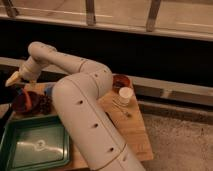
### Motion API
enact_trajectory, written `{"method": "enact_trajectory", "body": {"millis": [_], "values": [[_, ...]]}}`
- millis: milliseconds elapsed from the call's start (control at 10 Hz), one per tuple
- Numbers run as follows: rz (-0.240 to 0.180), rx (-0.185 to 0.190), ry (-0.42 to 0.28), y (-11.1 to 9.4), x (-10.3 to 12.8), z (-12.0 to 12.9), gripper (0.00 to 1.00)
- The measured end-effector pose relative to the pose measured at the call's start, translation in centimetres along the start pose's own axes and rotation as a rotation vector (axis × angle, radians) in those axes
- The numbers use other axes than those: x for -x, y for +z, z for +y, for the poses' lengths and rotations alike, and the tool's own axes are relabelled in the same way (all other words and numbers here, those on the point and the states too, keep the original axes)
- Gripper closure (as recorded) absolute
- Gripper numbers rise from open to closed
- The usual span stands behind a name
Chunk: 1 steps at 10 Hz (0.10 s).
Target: Place pepper in purple bowl
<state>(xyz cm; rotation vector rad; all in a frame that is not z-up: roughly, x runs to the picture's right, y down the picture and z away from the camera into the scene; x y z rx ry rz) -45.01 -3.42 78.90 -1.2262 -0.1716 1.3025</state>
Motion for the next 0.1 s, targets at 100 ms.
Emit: {"method": "enact_trajectory", "body": {"millis": [100], "values": [[0.002, -0.001, 0.0, 0.11, -0.06, -0.04, 0.2]]}}
